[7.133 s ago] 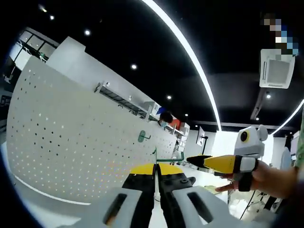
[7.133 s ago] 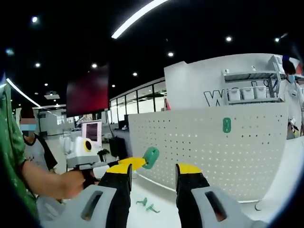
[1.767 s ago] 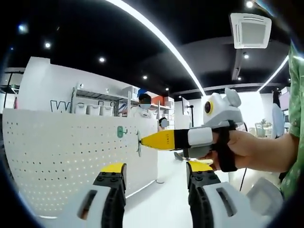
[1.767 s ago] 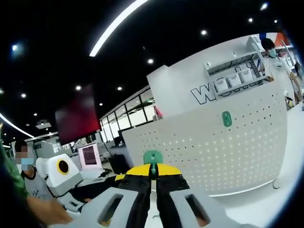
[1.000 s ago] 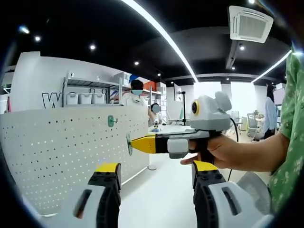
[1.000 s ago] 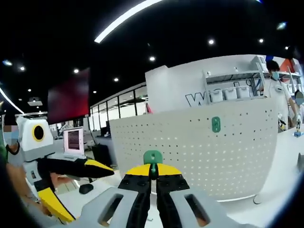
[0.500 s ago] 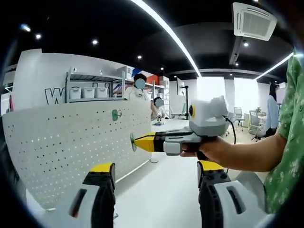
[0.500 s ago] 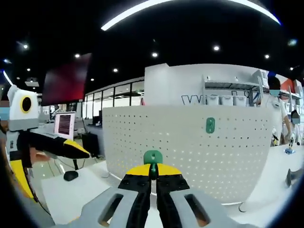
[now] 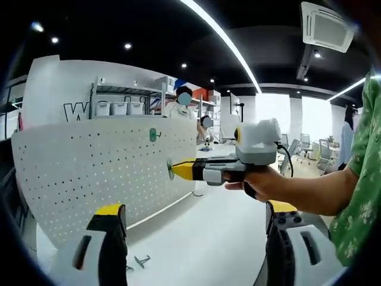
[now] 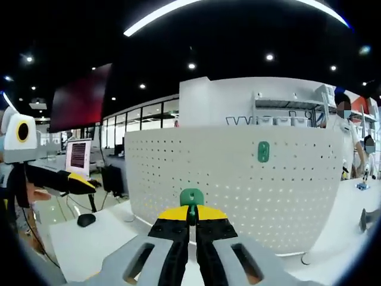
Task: Insert the hook assembly into the mounting plate slot until the hook locks in place.
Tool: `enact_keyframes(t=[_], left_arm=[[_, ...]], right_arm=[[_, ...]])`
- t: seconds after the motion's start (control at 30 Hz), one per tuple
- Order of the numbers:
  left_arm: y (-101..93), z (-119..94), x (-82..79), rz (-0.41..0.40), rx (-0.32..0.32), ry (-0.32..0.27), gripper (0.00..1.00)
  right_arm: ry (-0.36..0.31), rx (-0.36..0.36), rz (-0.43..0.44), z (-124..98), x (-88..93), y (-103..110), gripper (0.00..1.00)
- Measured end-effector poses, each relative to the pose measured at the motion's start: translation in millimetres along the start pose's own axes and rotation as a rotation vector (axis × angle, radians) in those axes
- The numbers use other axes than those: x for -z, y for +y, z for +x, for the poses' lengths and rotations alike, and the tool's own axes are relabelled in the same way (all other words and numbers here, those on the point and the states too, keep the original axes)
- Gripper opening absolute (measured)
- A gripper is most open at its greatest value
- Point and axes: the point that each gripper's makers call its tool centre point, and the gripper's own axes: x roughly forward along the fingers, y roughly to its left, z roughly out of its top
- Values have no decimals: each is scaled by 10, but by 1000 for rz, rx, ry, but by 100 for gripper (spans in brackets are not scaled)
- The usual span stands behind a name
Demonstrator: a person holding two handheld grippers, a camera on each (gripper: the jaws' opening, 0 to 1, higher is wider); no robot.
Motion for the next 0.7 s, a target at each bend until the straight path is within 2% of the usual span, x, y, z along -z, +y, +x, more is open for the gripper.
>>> enact_keyframes(t=[0.37,0.7], left_arm=[[29,-39,21,-16,-7,-2,100],[77,-35,54,-29,-9,2,100]], right_arm=[[3,28,-20,97,27,-62,1],[-18,73,-74,253,-62,-157,1]])
